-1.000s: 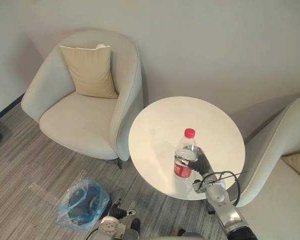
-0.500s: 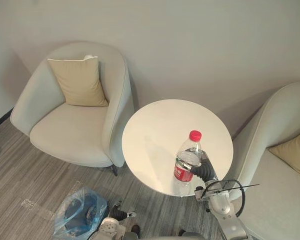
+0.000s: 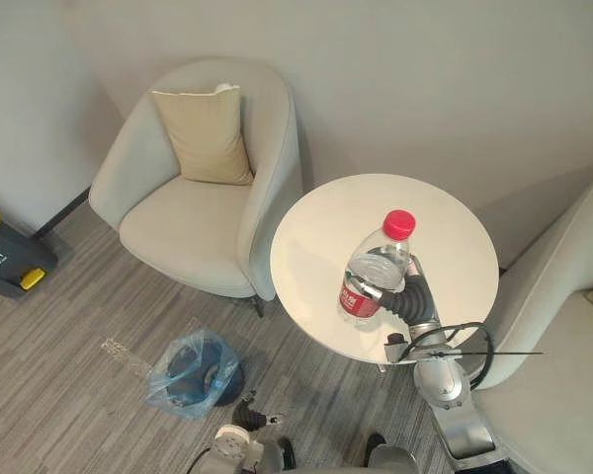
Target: Gather rubbish on tea table into small bin, then transfer packed bag to large trash can.
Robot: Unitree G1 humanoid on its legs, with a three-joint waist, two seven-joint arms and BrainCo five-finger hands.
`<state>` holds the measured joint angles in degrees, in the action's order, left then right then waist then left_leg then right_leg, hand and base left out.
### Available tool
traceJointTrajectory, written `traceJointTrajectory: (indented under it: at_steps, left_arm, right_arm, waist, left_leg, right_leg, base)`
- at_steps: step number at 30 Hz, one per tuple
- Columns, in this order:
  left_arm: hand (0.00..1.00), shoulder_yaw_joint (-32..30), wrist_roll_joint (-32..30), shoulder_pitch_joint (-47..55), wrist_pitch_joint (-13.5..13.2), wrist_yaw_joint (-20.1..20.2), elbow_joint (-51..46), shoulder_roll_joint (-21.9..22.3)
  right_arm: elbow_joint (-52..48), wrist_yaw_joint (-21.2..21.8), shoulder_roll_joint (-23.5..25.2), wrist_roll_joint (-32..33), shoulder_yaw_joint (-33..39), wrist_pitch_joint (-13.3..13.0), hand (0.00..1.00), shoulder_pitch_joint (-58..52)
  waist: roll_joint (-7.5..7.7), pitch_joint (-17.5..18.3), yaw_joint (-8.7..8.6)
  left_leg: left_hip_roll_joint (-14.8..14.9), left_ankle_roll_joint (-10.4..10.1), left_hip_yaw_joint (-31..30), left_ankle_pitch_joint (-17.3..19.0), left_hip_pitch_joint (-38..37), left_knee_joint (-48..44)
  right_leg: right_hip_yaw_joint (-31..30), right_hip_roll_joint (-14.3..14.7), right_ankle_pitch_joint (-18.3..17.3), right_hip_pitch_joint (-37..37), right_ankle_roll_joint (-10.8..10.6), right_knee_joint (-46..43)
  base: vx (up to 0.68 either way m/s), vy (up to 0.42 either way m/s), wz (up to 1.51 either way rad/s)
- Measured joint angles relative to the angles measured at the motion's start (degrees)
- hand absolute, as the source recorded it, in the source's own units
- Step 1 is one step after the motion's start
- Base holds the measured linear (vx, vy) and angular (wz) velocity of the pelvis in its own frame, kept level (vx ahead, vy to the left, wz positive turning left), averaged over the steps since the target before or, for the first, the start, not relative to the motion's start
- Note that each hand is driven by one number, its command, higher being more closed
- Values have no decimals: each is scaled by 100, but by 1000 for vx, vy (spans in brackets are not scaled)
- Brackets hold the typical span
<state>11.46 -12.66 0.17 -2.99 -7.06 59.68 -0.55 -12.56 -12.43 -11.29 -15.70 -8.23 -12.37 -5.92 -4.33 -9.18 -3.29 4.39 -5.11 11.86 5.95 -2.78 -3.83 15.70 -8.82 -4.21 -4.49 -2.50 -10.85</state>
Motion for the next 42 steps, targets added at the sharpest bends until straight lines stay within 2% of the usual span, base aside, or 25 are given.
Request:
traceJointTrajectory:
  at_steps: [1,3,4,6,8,9,12,17,19,22,24,26,27,28,30,34,37,38,39,41,42]
  left_arm:
    - [0,54,-64,-87,1,0,59,-59]
    - [0,92,-83,-144,-6,-16,58,-123]
    - [0,90,-82,-135,-10,-19,55,-133]
    - [0,75,-75,-123,-17,-43,50,-143]
    - [0,8,-69,-81,-16,-44,51,-153]
    - [0,-50,-70,-50,-22,-45,38,-153]
    - [0,-176,-72,-32,-35,-44,42,-142]
    - [0,-553,-73,15,-25,-51,74,-98]
    - [0,-576,-72,19,0,-51,78,-105]
    - [0,-580,-62,18,1,-56,55,-118]
    - [0,-549,-47,-8,4,-65,53,-136]
    - [0,-535,63,-63,1,-82,35,-169]
    - [0,-537,172,-74,12,-151,-22,-230]
    - [0,-544,271,-51,37,-186,-99,-295]
    - [0,-550,385,24,76,-222,-164,-388]
    - [0,-596,439,27,91,-290,-204,-423]
    - [0,-486,427,33,90,-293,-116,-421]
    - [0,-351,431,32,87,-293,-62,-439]
    - [0,-297,433,32,85,-291,-56,-488]
    - [0,-254,440,32,80,-293,-55,-589]
    - [0,-246,437,35,85,-292,-49,-602]
  right_arm:
    - [275,-28,104,-15,61,19,100,35]
    - [625,-46,240,-44,51,114,100,7]
    - [749,-48,286,-99,-60,178,100,-12]
    - [764,-43,356,-228,-269,195,100,-28]
    - [764,-41,511,-234,-321,196,100,-79]
    - [763,-41,529,-233,-320,195,100,-115]
    - [741,-36,506,-234,-279,197,100,-267]
    - [752,14,436,-234,-251,199,100,-449]
    - [755,14,439,-233,-251,198,100,-460]
    - [1006,19,446,-221,-211,193,100,-518]
    - [1188,22,446,-211,-170,197,100,-523]
    - [1234,21,422,-210,-81,223,100,-530]
    - [1241,18,411,-213,-28,234,100,-512]
    - [1230,8,425,-211,17,231,100,-496]
    - [1204,-9,446,-212,49,226,100,-434]
    - [1311,-66,458,-217,131,227,100,-259]
    - [1461,-74,436,-223,127,279,100,-225]
    - [1477,-83,398,-224,128,279,100,-254]
    - [1477,-93,399,-225,126,279,100,-267]
    - [1484,-120,417,-235,110,283,100,-315]
    - [1487,-119,422,-236,99,284,100,-330]
  waist:
    - [198,-81,-7]
    - [382,-152,22]
    - [419,-152,27]
    - [404,-175,40]
    - [391,-177,35]
    - [394,-172,34]
    - [387,-153,29]
    - [292,6,107]
    - [301,31,116]
    - [318,70,206]
    - [325,74,215]
    - [300,46,224]
    - [312,20,298]
    - [363,2,365]
    - [427,23,374]
    - [495,-15,409]
    - [443,-40,365]
    - [399,-37,351]
    - [411,-51,322]
    - [553,-89,279]
    - [515,-112,266]
  left_leg:
    - [-109,46,19,-276,-76,355]
    - [-208,151,60,-365,-135,469]
    - [-265,192,152,-391,-177,470]
    - [-354,247,199,-392,-214,477]
    - [-400,322,180,-314,-226,459]
    - [-402,326,148,-307,-220,461]
    - [-402,306,-165,-330,-159,573]
    - [-303,263,-664,-785,-41,1010]
    - [-311,266,-782,-802,-28,1009]
    - [-405,262,-1093,-865,10,889]
    - [-445,197,-921,-776,319,489]
    - [-372,350,-321,-512,723,-108]
    - [-232,389,222,-341,798,-411]
    - [-214,378,424,-342,826,-489]
    - [-299,367,488,-352,814,-389]
    - [-534,491,491,-576,709,166]
    - [-598,615,492,-426,390,431]
    - [-599,633,506,-413,195,588]
    - [-629,678,500,-380,97,602]
    - [-683,763,359,-272,-156,569]
    - [-678,762,318,-240,-167,546]
  right_leg:
    - [-60,-26,133,-80,-48,28]
    - [-161,-68,273,-59,-103,135]
    - [-234,-120,340,-41,-142,151]
    - [-388,-192,380,-39,-191,105]
    - [-544,-214,294,-49,-301,-10]
    - [-593,-202,210,-47,-284,-47]
    - [-978,-1,-116,-50,-417,-118]
    - [-990,291,-140,84,-410,241]
    - [-975,307,-150,151,-391,275]
    - [-790,278,-183,424,-194,292]
    - [-574,149,-203,500,-157,277]
    - [-353,83,-216,600,-139,279]
    - [-212,83,-277,756,-145,276]
    - [-106,54,-314,895,-151,286]
    - [33,-24,-400,1011,-194,332]
    - [158,-151,-474,937,-286,374]
    - [12,-257,-552,806,-392,-346]
    - [-181,-326,-553,471,-393,-1190]
    - [-317,-409,-525,205,-354,-1841]
    - [-656,-503,-402,-413,-79,-3148]
    - [-727,-463,-489,-486,-84,-3256]
  base:
    - [-140,71,0]
    - [-180,65,-14]
    - [-171,77,-23]
    - [-160,87,-22]
    - [-154,57,-1]
    - [-103,1,30]
    - [-61,-55,57]
    - [57,-41,53]
    - [120,-14,49]
    - [196,2,75]
    - [110,47,101]
    - [58,96,105]
    - [55,74,86]
    - [41,57,77]
    - [58,51,68]
    - [81,37,34]
    - [54,72,-12]
    - [52,106,-13]
    - [100,112,-8]
    - [167,37,9]
    - [232,0,35]
